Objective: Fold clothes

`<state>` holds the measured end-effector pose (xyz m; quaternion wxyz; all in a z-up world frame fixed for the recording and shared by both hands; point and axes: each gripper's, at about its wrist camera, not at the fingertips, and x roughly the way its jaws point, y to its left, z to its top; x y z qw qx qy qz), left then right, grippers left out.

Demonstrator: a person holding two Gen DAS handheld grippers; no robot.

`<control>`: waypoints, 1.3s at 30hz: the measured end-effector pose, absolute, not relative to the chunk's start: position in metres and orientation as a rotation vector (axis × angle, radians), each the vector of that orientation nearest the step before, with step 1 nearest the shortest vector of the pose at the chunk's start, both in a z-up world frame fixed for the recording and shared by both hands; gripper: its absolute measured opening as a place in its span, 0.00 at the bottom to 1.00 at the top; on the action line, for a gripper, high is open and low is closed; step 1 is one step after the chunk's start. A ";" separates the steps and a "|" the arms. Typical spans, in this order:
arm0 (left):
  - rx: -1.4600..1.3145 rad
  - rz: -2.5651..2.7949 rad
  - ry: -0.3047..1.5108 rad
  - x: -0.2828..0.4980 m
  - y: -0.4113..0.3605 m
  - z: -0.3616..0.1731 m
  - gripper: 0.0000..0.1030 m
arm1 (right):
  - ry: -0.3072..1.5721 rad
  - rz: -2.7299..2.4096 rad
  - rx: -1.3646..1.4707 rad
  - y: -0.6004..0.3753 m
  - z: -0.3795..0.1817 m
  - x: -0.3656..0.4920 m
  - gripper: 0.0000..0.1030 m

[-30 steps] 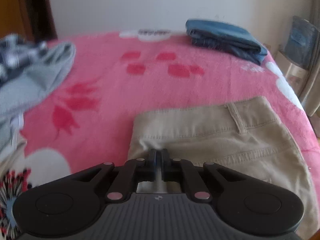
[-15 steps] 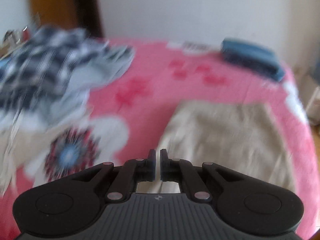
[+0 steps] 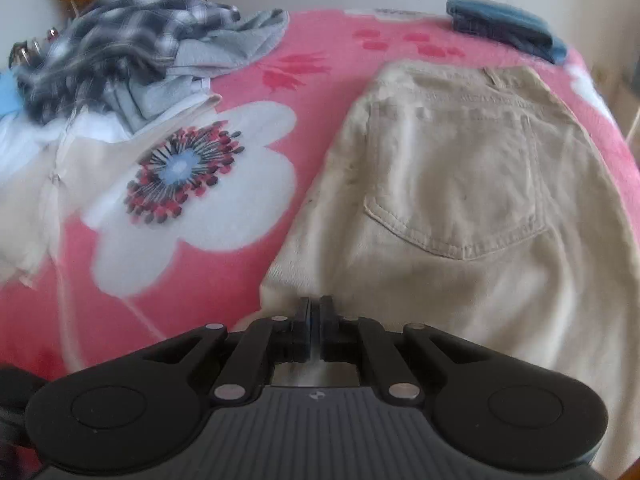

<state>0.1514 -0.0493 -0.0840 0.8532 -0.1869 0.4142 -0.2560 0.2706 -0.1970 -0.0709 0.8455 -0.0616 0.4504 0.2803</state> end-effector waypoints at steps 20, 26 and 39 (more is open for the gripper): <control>-0.150 -0.562 0.844 0.096 -0.067 -0.046 0.33 | 1.009 0.372 0.080 -0.254 -0.065 0.108 0.02; -0.051 -0.614 0.852 0.067 -0.080 -0.038 0.33 | 0.914 0.316 0.229 -0.299 -0.031 0.049 0.03; 0.162 -0.820 0.915 0.012 -0.134 -0.040 0.45 | 0.882 0.098 0.236 -0.367 -0.028 -0.084 0.03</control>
